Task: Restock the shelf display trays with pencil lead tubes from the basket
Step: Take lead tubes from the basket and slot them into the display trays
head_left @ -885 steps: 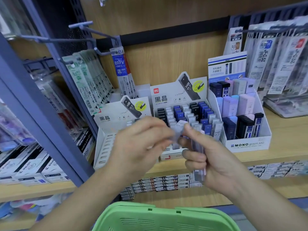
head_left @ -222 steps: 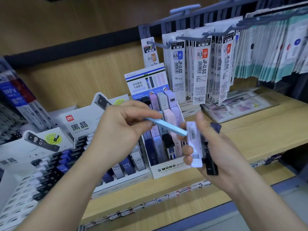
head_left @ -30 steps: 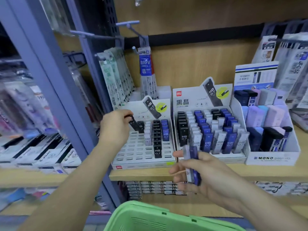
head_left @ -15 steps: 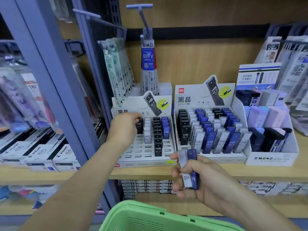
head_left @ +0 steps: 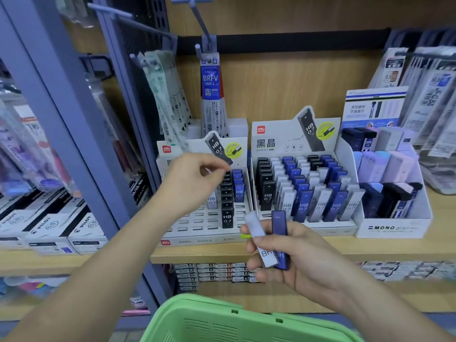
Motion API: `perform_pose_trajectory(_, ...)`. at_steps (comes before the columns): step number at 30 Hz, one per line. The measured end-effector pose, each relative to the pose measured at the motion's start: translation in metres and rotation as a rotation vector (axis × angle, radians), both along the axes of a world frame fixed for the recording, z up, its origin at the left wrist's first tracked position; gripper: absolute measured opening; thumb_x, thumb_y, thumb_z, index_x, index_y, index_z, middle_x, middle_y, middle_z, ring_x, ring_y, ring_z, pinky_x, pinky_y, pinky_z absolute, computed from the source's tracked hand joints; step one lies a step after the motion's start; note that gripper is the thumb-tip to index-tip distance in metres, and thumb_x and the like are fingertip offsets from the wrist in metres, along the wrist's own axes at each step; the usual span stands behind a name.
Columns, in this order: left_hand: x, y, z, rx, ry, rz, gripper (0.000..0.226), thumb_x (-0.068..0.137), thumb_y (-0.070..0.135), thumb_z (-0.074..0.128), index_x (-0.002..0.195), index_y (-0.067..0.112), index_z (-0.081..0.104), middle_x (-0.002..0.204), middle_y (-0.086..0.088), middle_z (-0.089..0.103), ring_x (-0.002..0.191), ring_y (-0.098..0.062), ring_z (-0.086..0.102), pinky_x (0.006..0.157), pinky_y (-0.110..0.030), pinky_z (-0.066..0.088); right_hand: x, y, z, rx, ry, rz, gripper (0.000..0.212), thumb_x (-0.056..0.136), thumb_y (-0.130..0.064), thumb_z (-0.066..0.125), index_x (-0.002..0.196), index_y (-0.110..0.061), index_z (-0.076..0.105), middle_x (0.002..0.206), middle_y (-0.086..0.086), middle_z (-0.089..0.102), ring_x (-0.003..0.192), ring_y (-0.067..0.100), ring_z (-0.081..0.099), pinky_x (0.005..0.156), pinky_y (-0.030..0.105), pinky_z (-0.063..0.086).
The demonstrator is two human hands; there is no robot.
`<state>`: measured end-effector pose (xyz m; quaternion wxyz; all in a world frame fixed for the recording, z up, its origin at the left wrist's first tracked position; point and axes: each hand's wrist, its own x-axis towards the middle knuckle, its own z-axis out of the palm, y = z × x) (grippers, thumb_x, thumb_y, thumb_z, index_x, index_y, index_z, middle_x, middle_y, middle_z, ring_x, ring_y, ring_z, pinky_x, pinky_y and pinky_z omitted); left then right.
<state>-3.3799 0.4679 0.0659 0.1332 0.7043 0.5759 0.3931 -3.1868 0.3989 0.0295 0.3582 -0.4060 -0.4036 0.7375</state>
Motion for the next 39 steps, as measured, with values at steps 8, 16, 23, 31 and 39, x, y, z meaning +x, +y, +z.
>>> perform_pose_trajectory(8,0.046,-0.028,0.012,-0.321,-0.075,-0.466,0.005,0.080,0.015,0.075,0.082,0.019,0.073,0.066,0.006,0.067,0.060,-0.011,0.060,0.059,-0.029,0.055,0.002,0.001,0.004,0.090,-0.056,0.053,0.015,0.092,0.002,0.058,0.104,-0.001,0.065,0.076,0.009,0.064,0.060,0.019,0.066,0.047,0.025,0.051)
perform_pose_trajectory(16,0.034,-0.025,0.020,-0.309,-0.624,-0.330,0.006,0.089,0.003,0.060,0.084,0.006,0.061,0.065,-0.009,0.071,0.050,-0.011,0.057,0.052,-0.019,0.051,0.013,0.011,0.008,0.082,0.143,-0.237,0.014,0.079,-0.006,0.068,0.090,-0.012,0.063,0.069,0.003,0.056,0.049,0.009,0.040,0.044,0.018,0.032)
perform_pose_trajectory(23,0.049,-0.031,0.003,-0.463,-0.167,-0.523,0.009,0.084,0.013,0.071,0.076,0.012,0.067,0.068,-0.005,0.070,0.062,-0.012,0.058,0.061,-0.025,0.049,0.018,0.015,0.014,0.218,0.136,-0.398,0.009,0.071,-0.018,0.072,0.069,-0.015,0.063,0.061,0.002,0.046,0.049,0.009,0.035,0.043,0.016,0.027)
perform_pose_trajectory(31,0.037,-0.027,0.006,-0.458,-0.103,-0.517,0.039,0.074,0.015,0.081,0.108,0.026,0.065,0.079,0.003,0.067,0.060,-0.008,0.055,0.062,-0.022,0.048,0.021,0.015,0.004,0.248,-0.152,-0.178,0.013,0.077,-0.023,0.072,0.070,-0.013,0.073,0.053,0.001,0.037,0.048,0.009,0.029,0.046,0.019,0.023)
perform_pose_trajectory(39,0.023,-0.016,0.024,-0.168,-0.214,-0.164,0.023,0.087,0.001,0.065,0.097,0.020,0.073,0.086,-0.007,0.074,0.067,-0.011,0.067,0.075,-0.021,0.055,0.022,0.020,0.010,0.088,-0.042,-0.268,0.006,0.096,-0.009,0.058,0.097,-0.011,0.064,0.077,0.009,0.061,0.053,0.014,0.045,0.049,0.022,0.037)
